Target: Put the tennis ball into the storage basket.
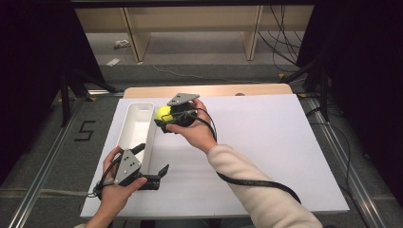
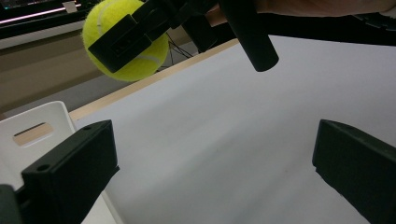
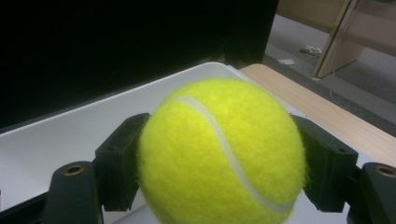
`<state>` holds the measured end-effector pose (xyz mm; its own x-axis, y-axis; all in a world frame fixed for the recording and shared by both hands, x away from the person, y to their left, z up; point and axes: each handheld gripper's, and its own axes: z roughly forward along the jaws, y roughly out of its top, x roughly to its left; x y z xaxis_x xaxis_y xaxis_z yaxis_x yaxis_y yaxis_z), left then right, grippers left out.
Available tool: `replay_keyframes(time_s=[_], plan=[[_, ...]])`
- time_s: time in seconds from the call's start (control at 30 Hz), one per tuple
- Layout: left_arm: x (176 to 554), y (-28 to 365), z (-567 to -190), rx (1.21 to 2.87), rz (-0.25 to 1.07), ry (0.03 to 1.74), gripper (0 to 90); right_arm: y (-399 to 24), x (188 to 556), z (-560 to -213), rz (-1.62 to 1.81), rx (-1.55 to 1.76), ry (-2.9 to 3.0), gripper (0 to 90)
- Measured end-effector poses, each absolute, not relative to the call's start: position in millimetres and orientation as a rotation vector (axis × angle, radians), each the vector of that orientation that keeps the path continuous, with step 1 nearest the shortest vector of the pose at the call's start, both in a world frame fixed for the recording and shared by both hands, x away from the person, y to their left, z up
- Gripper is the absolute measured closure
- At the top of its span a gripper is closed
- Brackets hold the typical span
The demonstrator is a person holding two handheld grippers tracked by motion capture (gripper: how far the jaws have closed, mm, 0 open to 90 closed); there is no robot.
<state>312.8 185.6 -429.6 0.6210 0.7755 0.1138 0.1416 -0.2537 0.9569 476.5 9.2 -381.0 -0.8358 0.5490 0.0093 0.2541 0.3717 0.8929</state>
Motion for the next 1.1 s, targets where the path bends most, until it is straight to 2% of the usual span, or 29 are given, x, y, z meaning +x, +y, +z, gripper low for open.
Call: replay_keyframes(time_s=[1.1], plan=[[313, 186, -429, 1.752, 0.728, 0.747, 0.0, 23, 476, -378, 1.459, 0.692, 2.361, 27.0]])
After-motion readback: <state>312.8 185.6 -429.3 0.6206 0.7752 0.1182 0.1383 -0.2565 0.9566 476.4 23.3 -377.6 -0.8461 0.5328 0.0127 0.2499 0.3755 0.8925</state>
